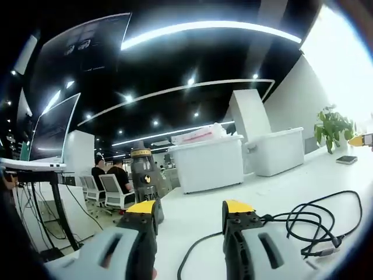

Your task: Coil the Type-C to USB data cable on the desktop and secure it with Velcro straps.

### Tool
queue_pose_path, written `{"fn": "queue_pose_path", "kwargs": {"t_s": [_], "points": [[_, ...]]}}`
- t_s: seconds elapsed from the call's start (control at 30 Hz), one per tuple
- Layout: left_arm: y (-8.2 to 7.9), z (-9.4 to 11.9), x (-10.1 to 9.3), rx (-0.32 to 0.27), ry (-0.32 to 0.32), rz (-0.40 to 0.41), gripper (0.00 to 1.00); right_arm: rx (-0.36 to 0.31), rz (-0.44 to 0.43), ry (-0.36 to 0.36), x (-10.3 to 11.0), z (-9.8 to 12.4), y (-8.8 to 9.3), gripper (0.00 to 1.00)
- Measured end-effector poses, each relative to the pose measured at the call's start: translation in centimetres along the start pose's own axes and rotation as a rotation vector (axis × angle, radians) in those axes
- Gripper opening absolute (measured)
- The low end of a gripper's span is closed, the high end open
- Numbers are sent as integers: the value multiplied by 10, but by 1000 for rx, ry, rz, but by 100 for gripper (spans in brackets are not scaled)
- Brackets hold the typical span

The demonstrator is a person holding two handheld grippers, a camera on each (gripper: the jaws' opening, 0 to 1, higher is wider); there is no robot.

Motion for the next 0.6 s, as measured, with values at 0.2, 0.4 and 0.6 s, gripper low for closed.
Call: {"fn": "queue_pose_path", "kwargs": {"t_s": [0.2,0.4,0.6], "points": [[0,0,-2,3,11,-4,45,-1,-4,0,-1,0,-1,50],[0,0,-2,1,12,6,46,-2,1,-2,0,-1,-1,50],[0,-1,-2,5,21,11,47,-2,0,-1,0,-1,-1,50]]}}
Point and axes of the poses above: the point that each gripper's makers call its tool centre point, and the gripper's own axes: z roughly backward along the fingers, x roughly to its left, y roughly out of its underside, the point moved 10 cm from there along z, roughly backward along the fingers, and after that the axes turned 8 degrees about z, right-handed, at the moved point
